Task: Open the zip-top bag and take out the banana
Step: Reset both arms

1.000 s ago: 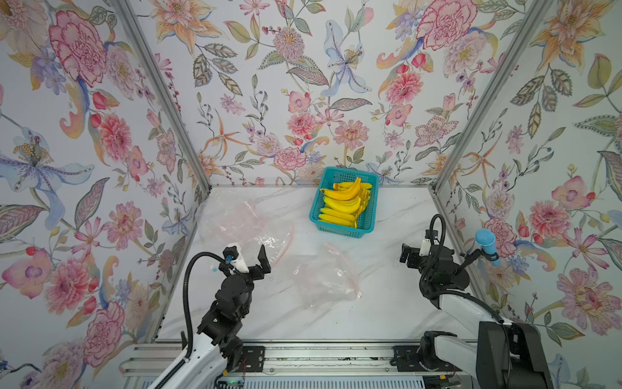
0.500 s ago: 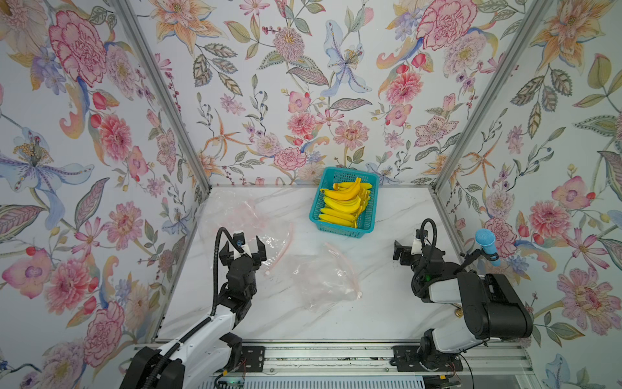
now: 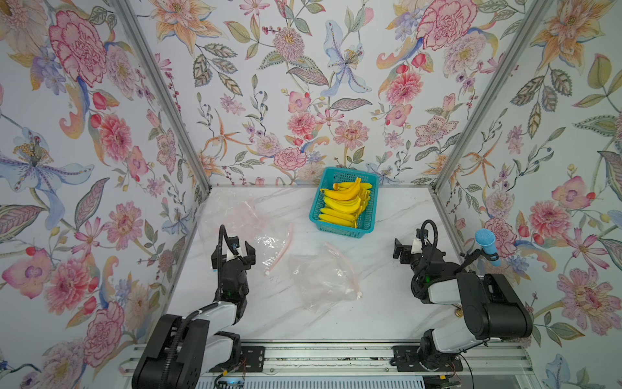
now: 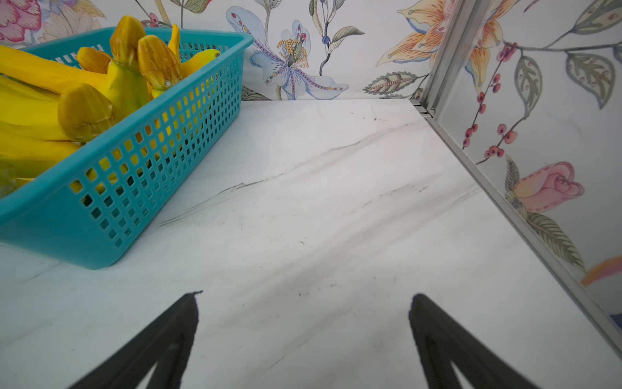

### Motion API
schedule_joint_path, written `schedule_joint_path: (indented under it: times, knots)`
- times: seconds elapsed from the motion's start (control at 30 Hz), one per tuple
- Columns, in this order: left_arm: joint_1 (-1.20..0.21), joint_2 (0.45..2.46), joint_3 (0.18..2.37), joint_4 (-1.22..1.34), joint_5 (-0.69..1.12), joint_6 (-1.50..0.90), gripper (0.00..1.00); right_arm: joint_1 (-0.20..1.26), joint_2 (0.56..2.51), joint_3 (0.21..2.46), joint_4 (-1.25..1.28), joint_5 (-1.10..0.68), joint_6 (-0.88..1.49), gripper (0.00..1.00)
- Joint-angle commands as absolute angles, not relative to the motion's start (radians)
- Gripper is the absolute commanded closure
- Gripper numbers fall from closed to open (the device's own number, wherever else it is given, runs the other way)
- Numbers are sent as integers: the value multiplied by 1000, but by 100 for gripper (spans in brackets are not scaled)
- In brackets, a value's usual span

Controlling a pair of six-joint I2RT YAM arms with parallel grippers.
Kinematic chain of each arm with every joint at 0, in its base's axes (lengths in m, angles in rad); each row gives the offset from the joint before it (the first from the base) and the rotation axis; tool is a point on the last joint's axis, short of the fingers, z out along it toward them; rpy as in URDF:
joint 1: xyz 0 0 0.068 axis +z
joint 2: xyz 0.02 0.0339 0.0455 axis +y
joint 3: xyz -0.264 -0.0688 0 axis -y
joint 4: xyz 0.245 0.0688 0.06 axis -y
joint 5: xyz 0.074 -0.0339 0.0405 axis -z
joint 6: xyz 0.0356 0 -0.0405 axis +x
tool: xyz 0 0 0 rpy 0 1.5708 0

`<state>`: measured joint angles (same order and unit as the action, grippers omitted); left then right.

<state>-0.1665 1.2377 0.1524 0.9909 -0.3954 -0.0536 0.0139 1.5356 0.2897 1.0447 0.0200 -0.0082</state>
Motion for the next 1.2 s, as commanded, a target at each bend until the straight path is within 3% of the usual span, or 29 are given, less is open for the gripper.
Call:
schedule_joint_path:
  times: [0.0, 0.17, 0.5, 1.17]
  knots:
    - [-150, 1309, 174, 1139, -359, -25, 1, 20, 1543, 298, 1086, 43, -29, 0]
    - [-139, 1457, 248, 1225, -224, 59, 1, 22, 1542, 298, 1087, 46, -29, 0]
    - [-71, 1575, 148, 1496, -311, -54, 1, 23, 1542, 298, 1086, 48, -31, 0]
    - [-76, 1575, 211, 1395, -235, -20, 1, 23, 1542, 298, 1086, 48, -31, 0]
